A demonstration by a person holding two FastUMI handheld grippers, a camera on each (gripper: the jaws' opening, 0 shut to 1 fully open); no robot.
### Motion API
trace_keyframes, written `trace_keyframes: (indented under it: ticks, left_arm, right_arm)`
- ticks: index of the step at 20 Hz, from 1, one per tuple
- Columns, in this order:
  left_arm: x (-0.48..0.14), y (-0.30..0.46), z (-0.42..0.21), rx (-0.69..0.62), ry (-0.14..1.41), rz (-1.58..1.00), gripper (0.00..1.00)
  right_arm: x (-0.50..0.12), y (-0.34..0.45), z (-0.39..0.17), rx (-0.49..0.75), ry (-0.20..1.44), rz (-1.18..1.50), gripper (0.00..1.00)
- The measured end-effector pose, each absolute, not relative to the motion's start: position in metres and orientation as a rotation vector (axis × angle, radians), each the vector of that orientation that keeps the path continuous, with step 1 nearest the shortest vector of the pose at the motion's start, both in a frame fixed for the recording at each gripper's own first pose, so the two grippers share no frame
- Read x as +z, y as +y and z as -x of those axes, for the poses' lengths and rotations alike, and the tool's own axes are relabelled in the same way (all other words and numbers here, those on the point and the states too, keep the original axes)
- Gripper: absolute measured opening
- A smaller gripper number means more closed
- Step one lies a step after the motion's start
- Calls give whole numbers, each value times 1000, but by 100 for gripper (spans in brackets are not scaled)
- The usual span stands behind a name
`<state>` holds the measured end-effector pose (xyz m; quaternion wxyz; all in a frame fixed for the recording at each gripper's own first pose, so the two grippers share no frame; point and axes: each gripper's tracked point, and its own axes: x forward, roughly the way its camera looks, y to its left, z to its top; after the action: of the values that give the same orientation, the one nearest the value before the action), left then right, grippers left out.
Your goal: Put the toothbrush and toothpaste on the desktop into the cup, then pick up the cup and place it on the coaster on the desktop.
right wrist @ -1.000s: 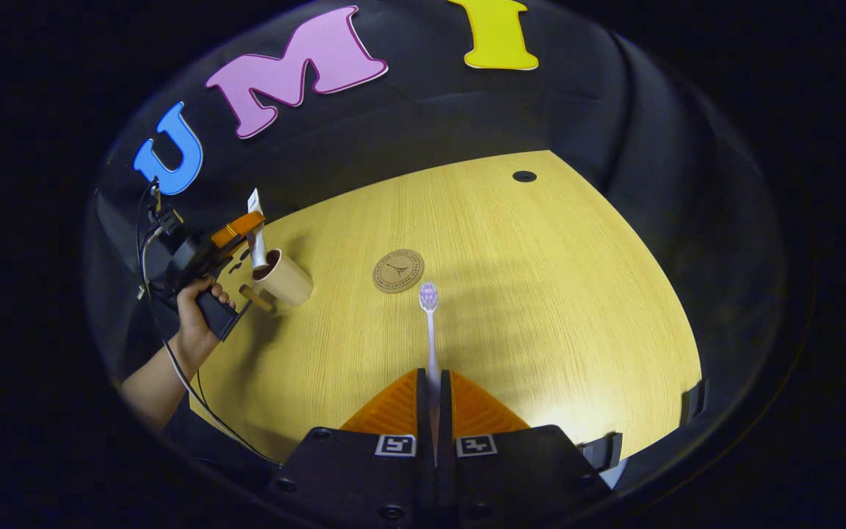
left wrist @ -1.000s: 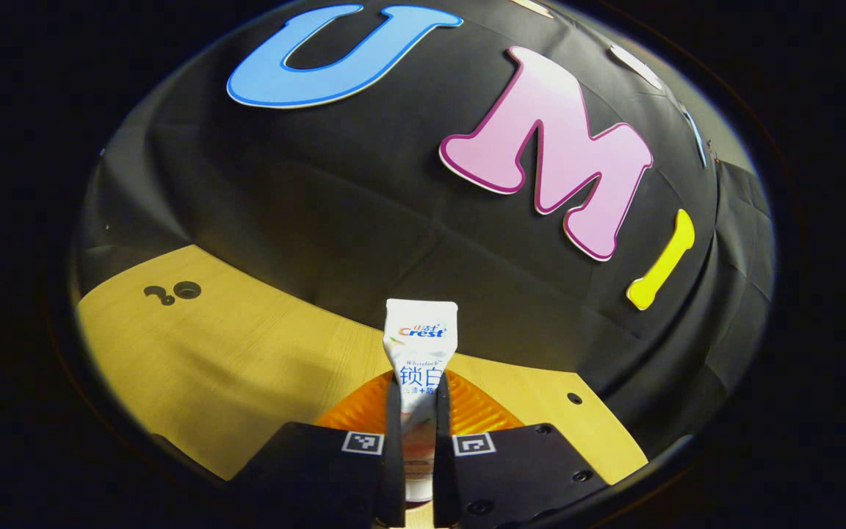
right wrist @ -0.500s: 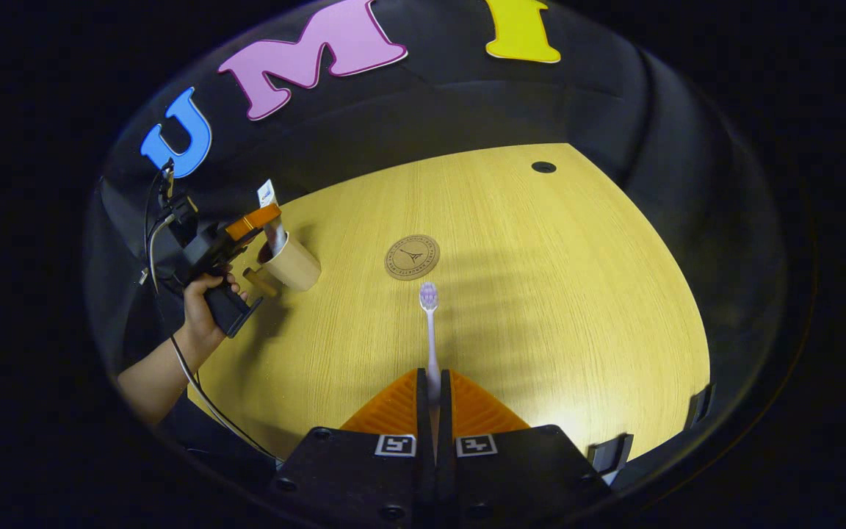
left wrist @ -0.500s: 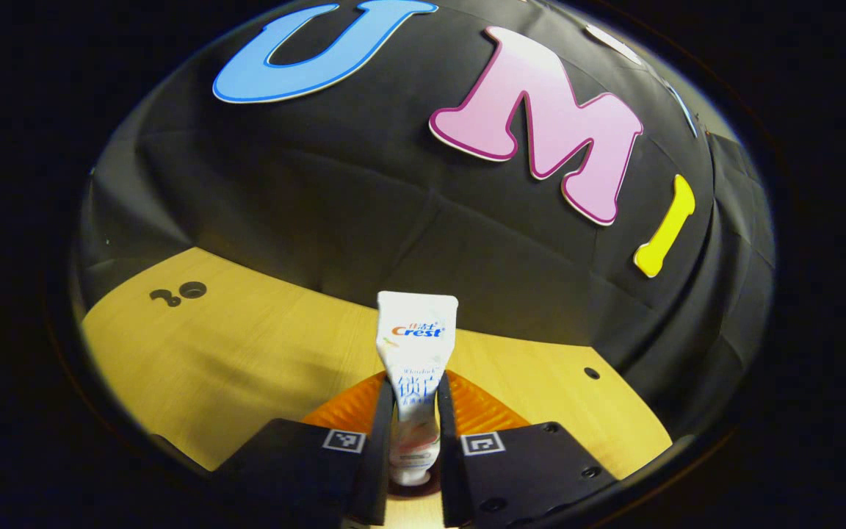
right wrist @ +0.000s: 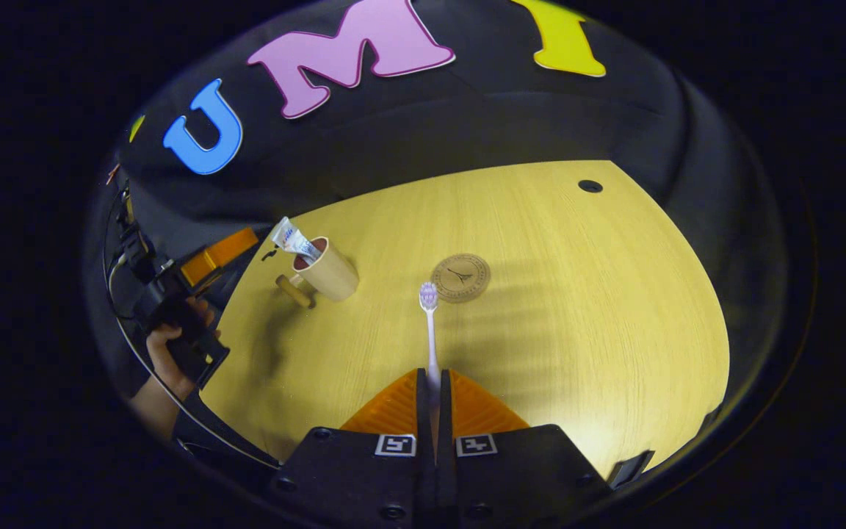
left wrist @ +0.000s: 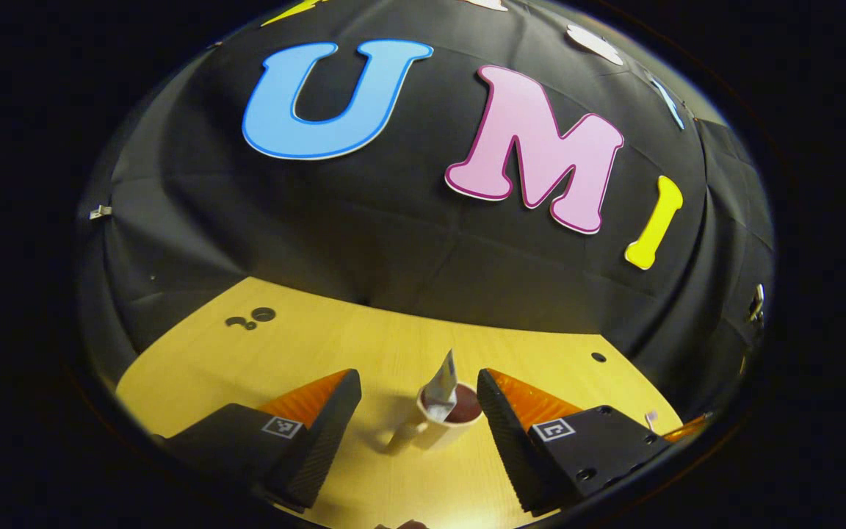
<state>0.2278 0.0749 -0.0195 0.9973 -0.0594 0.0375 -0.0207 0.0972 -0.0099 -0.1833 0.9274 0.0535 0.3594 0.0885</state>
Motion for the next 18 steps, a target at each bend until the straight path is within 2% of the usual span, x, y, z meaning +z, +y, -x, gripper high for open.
trace_keyframes:
  ticks: [7, 10, 18]
  left_arm:
    - [-49, 83, -123, 11, 147, 202, 98]
    - [-65, 88, -91, 44, 166, 223, 98]
    - [-104, 91, -47, 87, 223, 262, 98]
  right_arm:
    - [-152, 58, -159, 311, 624, -80, 5]
    - [-139, 78, -180, 331, 567, -67, 5]
    - [-120, 139, -226, 399, 465, -68, 5]
